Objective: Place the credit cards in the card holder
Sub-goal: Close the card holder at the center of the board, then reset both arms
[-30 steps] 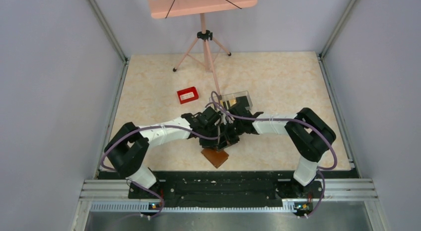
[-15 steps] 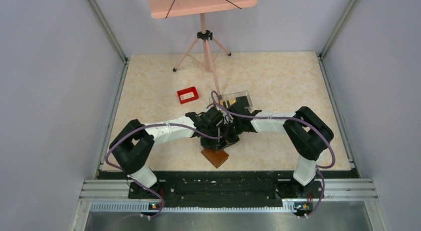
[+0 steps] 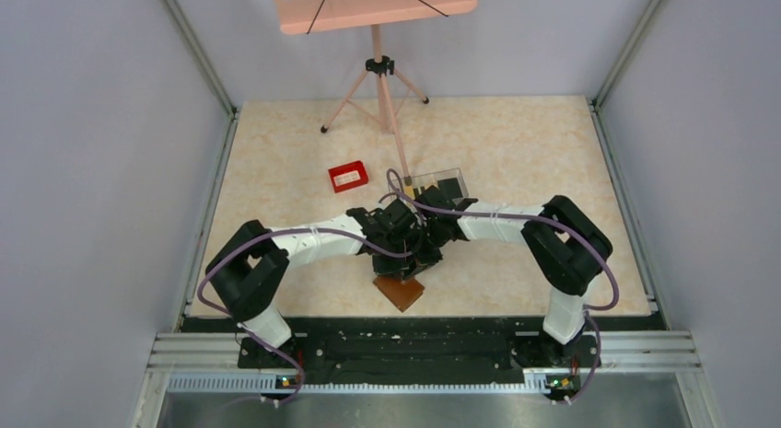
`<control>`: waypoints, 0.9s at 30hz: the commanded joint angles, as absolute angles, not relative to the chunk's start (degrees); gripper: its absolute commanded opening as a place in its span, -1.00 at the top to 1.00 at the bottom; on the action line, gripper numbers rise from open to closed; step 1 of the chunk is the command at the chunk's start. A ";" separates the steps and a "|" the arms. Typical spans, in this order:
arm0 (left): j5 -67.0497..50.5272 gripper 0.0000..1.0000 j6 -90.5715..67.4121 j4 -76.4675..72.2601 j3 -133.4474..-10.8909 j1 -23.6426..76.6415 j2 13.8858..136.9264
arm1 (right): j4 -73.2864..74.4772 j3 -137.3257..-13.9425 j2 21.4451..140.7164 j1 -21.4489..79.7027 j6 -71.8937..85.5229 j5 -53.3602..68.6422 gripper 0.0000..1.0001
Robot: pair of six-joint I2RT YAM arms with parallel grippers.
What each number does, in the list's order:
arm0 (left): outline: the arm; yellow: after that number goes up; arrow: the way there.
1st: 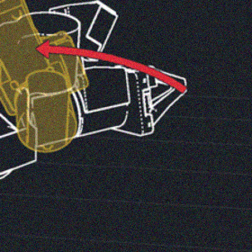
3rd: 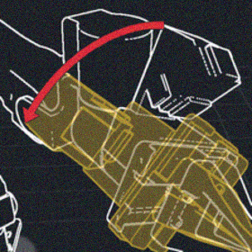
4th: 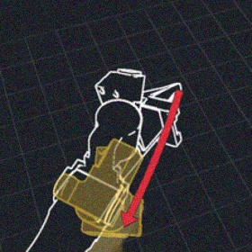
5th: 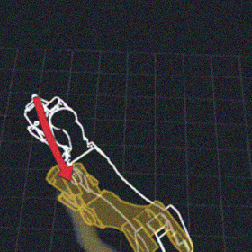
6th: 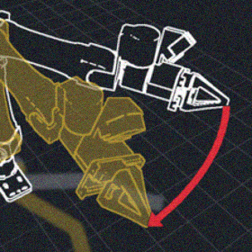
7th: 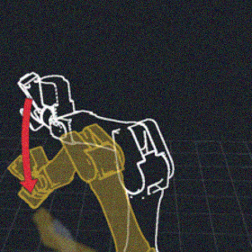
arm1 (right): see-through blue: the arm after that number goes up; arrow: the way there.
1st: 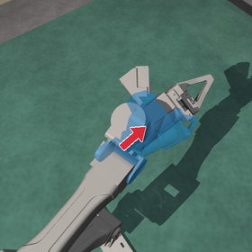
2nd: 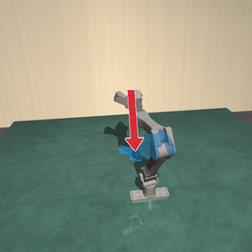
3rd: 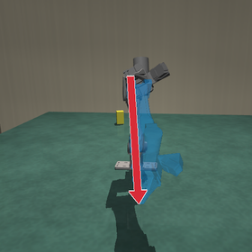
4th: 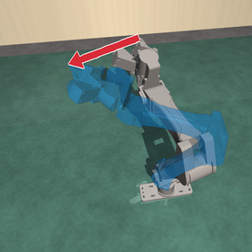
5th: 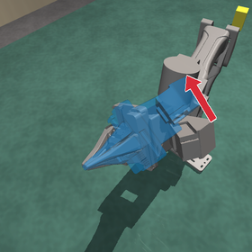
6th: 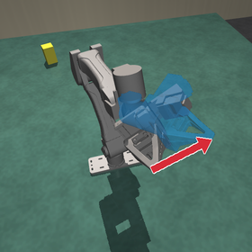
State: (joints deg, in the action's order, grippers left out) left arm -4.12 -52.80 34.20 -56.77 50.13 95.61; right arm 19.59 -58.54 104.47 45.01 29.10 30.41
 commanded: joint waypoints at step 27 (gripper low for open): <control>1.47 -0.98 -39.78 11.93 -48.63 35.81 65.25 | 20.68 -63.29 83.46 31.67 21.70 13.72 -0.94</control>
State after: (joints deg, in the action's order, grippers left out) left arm -1.06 -41.25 27.68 -52.82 43.40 72.10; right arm 26.04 -63.90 91.64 38.61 23.49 16.69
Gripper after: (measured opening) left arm 0.990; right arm 0.919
